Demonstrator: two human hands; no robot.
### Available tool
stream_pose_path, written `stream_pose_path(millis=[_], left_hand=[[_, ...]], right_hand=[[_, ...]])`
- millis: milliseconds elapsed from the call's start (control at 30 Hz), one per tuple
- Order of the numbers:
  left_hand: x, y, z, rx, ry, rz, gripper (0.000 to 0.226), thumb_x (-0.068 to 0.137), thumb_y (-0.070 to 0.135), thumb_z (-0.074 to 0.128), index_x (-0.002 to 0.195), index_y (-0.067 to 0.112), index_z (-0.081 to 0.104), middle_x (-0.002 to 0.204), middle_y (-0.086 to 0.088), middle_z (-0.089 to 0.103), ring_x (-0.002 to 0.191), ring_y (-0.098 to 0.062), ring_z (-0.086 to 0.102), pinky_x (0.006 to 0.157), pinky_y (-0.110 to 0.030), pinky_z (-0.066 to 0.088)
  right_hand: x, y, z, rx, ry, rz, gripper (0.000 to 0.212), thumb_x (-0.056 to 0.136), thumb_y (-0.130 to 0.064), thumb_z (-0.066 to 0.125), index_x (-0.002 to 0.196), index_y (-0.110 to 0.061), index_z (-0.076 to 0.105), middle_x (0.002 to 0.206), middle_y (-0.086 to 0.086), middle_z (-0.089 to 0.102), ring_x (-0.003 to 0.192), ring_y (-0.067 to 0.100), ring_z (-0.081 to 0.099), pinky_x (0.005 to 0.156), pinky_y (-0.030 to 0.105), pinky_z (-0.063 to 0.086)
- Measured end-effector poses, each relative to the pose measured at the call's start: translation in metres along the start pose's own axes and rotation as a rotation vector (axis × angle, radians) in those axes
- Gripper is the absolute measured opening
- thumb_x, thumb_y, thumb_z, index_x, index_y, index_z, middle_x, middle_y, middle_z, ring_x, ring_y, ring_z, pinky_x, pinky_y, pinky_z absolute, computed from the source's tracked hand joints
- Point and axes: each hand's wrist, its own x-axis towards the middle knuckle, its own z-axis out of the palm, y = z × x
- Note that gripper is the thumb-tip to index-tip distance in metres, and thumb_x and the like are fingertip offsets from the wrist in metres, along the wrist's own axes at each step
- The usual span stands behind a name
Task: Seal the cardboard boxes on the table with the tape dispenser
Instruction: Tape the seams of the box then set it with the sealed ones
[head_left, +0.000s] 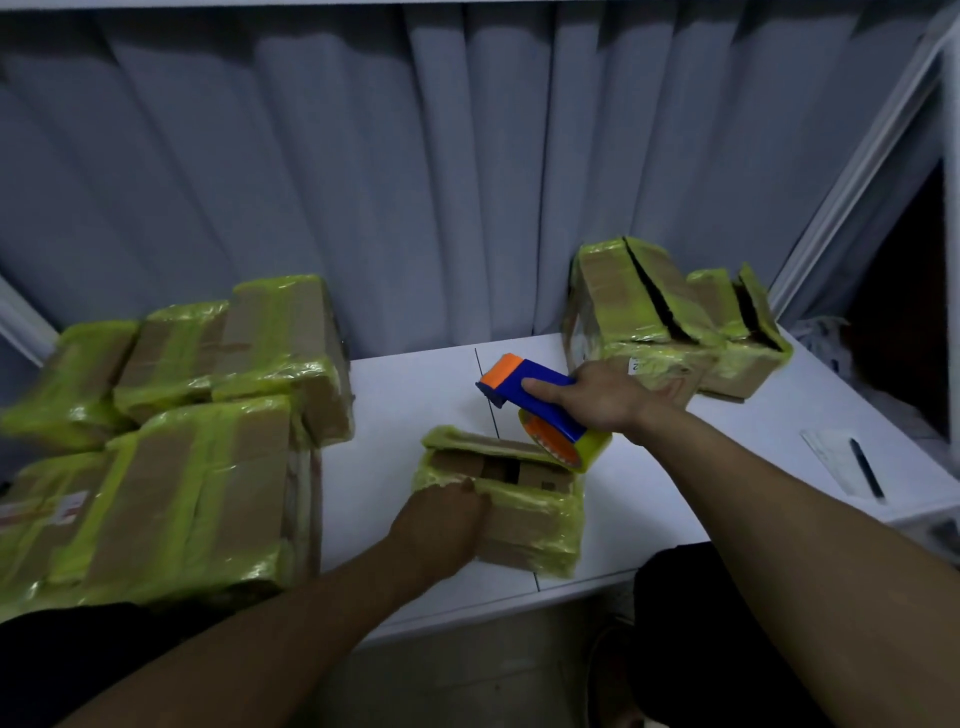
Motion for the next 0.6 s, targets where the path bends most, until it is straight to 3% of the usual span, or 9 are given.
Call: stream_pose_path(millis=[100, 167, 233, 300, 400, 533, 600], left_hand=[[0.001, -0.005, -0.018, -0.277, 0.091, -0.033, 0.025, 0.089, 0.033, 0.055, 0.105, 0.021, 0.07, 0.11, -0.001, 0.068, 0.097, -0.021, 0.066, 0.075, -0.034, 0.056], [0.002, -0.009, -0.026, -0.217, 0.187, -0.026, 0.042, 0.088, 0.039, 0.06, 0.128, 0.024, 0.061, 0.135, -0.003, 0.057, 0.123, -0.023, 0.054, 0.094, -0.04, 0.053], [0.0, -0.018, -0.025, -0.135, 0.082, -0.093, 0.067, 0.093, 0.051, 0.055, 0.151, 0.026, 0.035, 0.162, -0.004, 0.025, 0.15, -0.029, 0.02, 0.117, -0.048, 0.027], [-0.006, -0.025, -0.017, -0.133, -0.064, -0.124, 0.069, 0.099, 0.06, 0.03, 0.157, 0.024, 0.019, 0.166, -0.002, 0.008, 0.153, -0.03, -0.002, 0.121, -0.049, 0.005], [-0.017, -0.025, -0.01, -0.179, -0.171, -0.148, 0.074, 0.095, 0.062, 0.012, 0.158, 0.024, 0.016, 0.166, -0.002, 0.01, 0.153, -0.029, 0.005, 0.122, -0.043, 0.005], [-0.032, -0.018, -0.006, -0.149, -0.137, -0.165, 0.093, 0.087, 0.072, -0.01, 0.153, 0.021, 0.034, 0.157, -0.012, 0.034, 0.141, -0.036, 0.035, 0.116, -0.044, 0.031], [-0.041, -0.017, 0.001, -0.104, -0.139, -0.148, 0.084, 0.096, 0.066, 0.0, 0.147, 0.017, 0.044, 0.148, -0.017, 0.047, 0.13, -0.04, 0.049, 0.107, -0.05, 0.042]], right_hand=[[-0.004, -0.001, 0.002, 0.001, -0.031, -0.01, 0.065, 0.091, -0.07, 0.057, 0.095, -0.006, 0.066, 0.083, 0.009, 0.067, 0.072, 0.02, 0.063, 0.062, 0.026, 0.042], [-0.006, -0.002, 0.003, 0.021, -0.038, -0.008, 0.064, 0.092, -0.068, 0.058, 0.097, -0.005, 0.065, 0.084, 0.009, 0.066, 0.072, 0.019, 0.063, 0.061, 0.025, 0.042], [-0.006, -0.002, 0.004, 0.043, -0.026, -0.009, 0.061, 0.092, -0.067, 0.059, 0.094, -0.006, 0.063, 0.081, 0.007, 0.065, 0.069, 0.017, 0.061, 0.06, 0.024, 0.041], [-0.007, -0.003, 0.005, 0.058, -0.004, -0.004, 0.059, 0.091, -0.067, 0.06, 0.09, -0.008, 0.061, 0.08, 0.007, 0.064, 0.068, 0.017, 0.06, 0.059, 0.024, 0.04], [-0.01, -0.002, 0.008, 0.051, 0.002, 0.015, 0.054, 0.092, -0.066, 0.06, 0.085, -0.012, 0.057, 0.078, 0.004, 0.062, 0.067, 0.015, 0.059, 0.059, 0.023, 0.04], [-0.013, 0.003, 0.019, 0.077, -0.087, 0.011, 0.058, 0.091, -0.067, 0.06, 0.085, -0.01, 0.061, 0.078, 0.007, 0.065, 0.067, 0.017, 0.06, 0.063, 0.026, 0.041], [-0.013, 0.005, 0.03, 0.084, -0.136, 0.009, 0.059, 0.092, -0.068, 0.058, 0.085, -0.009, 0.062, 0.078, 0.008, 0.065, 0.067, 0.018, 0.059, 0.065, 0.028, 0.041]])
